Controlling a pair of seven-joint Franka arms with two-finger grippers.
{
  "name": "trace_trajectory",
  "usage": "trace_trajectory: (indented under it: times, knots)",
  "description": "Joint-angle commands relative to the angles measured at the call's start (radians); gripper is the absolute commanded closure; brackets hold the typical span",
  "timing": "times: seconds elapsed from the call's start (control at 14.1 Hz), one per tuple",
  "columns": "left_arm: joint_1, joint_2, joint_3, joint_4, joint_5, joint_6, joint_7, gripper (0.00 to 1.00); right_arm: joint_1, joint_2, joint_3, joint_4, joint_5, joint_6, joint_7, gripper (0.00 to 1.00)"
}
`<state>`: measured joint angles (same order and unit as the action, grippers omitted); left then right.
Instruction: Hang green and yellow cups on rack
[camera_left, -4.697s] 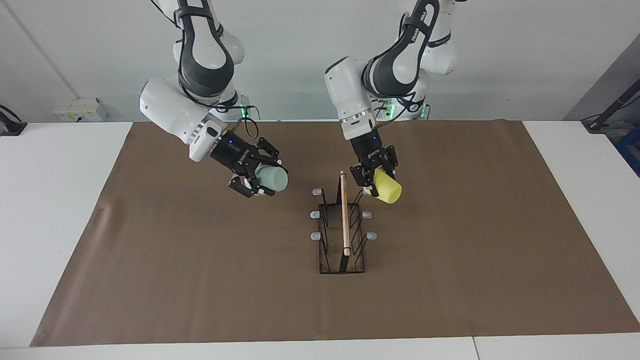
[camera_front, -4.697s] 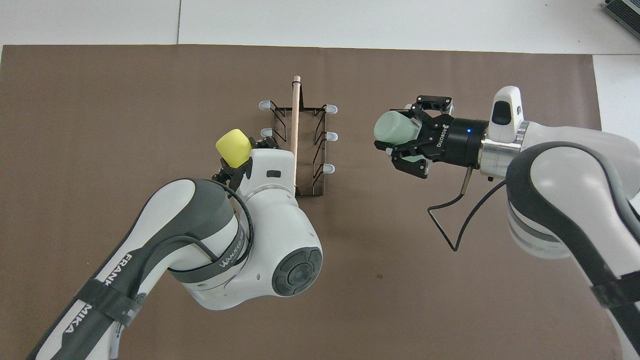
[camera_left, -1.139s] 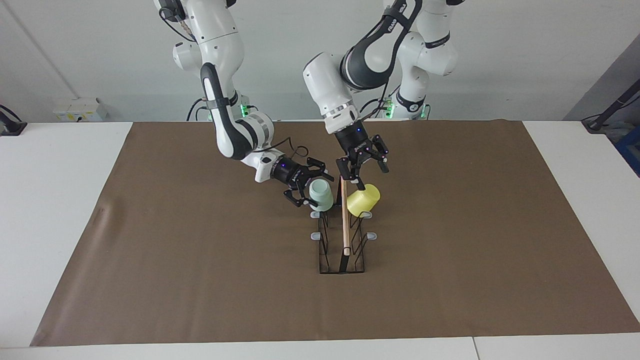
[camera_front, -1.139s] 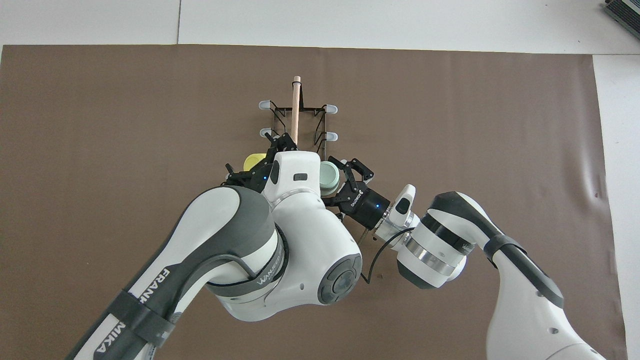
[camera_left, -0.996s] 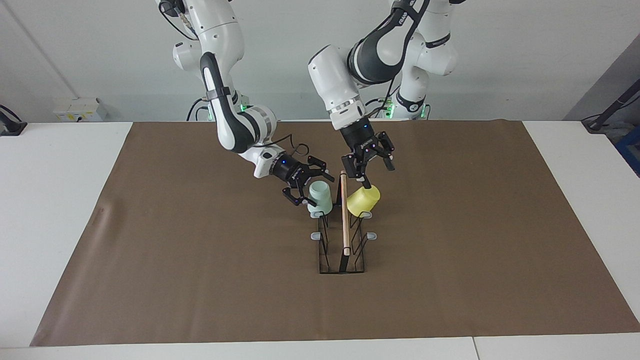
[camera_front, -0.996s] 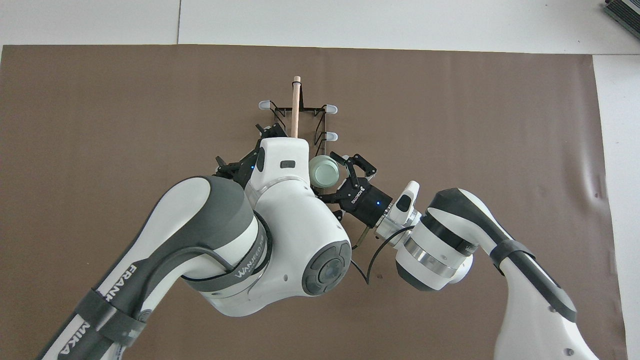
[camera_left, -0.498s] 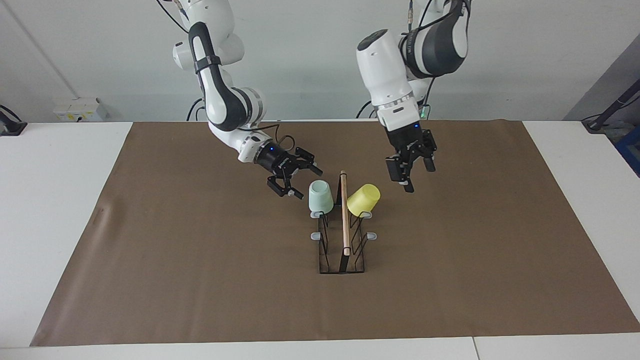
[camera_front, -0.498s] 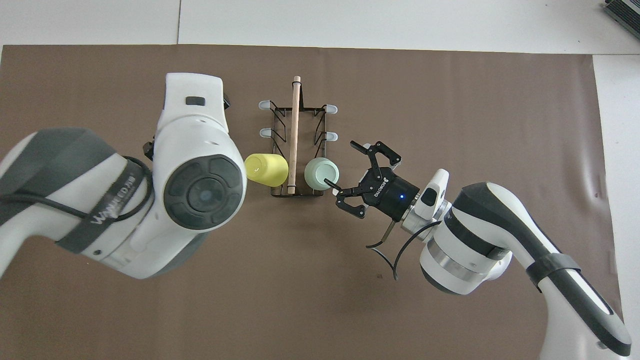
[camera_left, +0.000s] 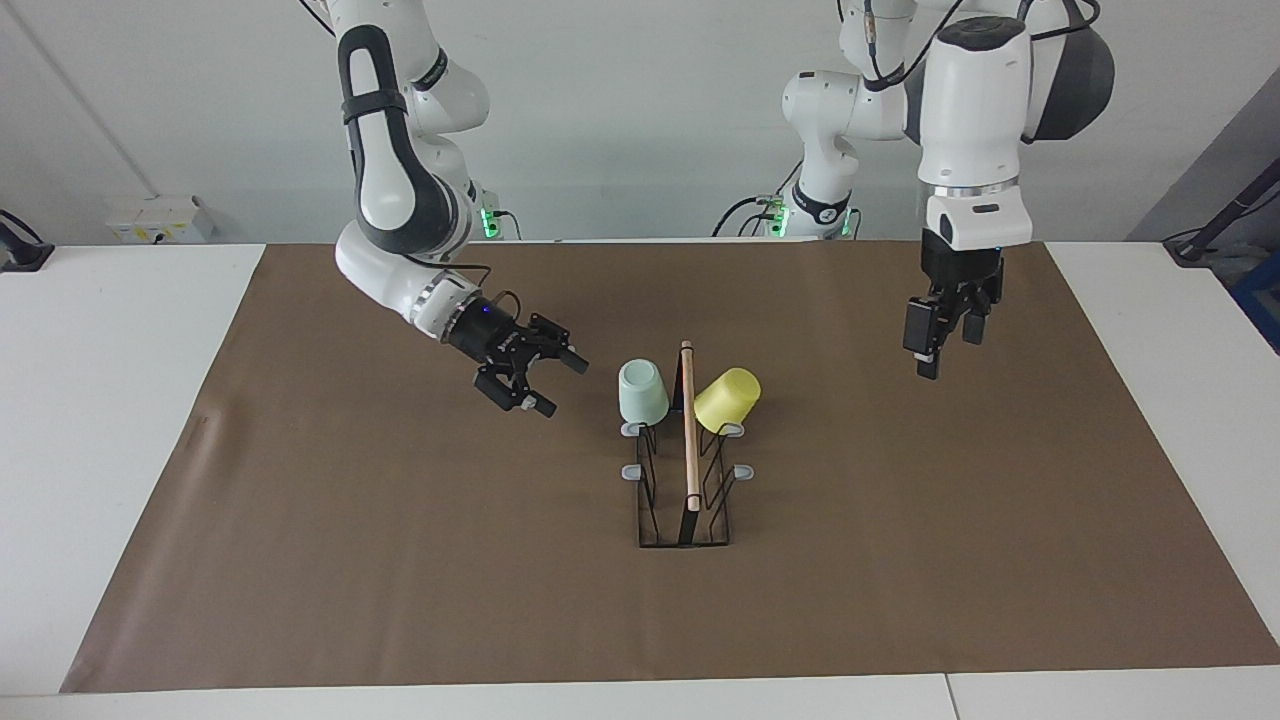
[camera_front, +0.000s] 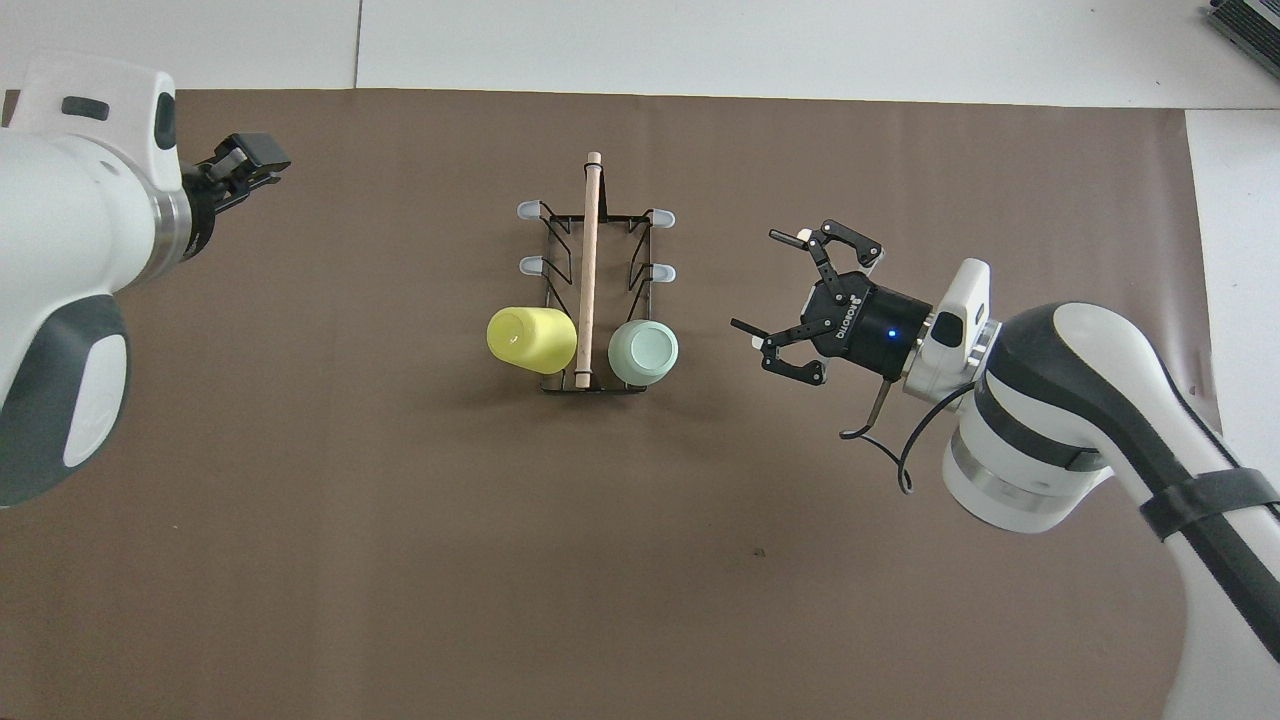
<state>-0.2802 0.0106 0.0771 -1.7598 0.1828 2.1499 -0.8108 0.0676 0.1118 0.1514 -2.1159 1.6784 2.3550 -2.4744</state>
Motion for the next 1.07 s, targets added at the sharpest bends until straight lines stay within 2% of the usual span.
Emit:
trace_trajectory:
  times: [0.0, 0.14, 0.28, 0.43, 0.64, 0.78, 1.0]
  knots:
    - [0.091, -0.004, -0.011, -0.004, -0.164, 0.007, 0.241, 0.0, -0.101, 0.048, 0.01, 0.097, -0.225, -0.107, 0.115, 0.0]
    - [0.133, -0.018, -0.011, -0.021, -0.194, -0.016, 0.367, 0.0, -0.152, 0.069, 0.01, 0.175, -0.392, -0.179, 0.228, 0.0]
    - [0.163, -0.026, -0.011, -0.027, -0.194, -0.057, 0.453, 0.0, -0.157, 0.081, 0.011, 0.255, -0.588, -0.213, 0.424, 0.0]
    - [0.193, -0.034, -0.011, -0.024, -0.201, -0.134, 0.605, 0.0, -0.143, 0.08, 0.013, 0.304, -0.753, -0.221, 0.602, 0.0]
    - [0.249, -0.046, -0.011, -0.009, -0.217, -0.227, 0.799, 0.0, -0.138, 0.045, 0.008, 0.365, -0.978, -0.354, 0.877, 0.0]
    - [0.259, -0.052, -0.01, 0.057, -0.217, -0.35, 0.861, 0.0, -0.138, 0.02, 0.013, 0.41, -1.139, -0.46, 1.103, 0.0]
    - [0.248, -0.044, -0.025, 0.15, -0.204, -0.51, 0.86, 0.0, -0.138, -0.032, 0.01, 0.412, -1.259, -0.583, 1.332, 0.0]
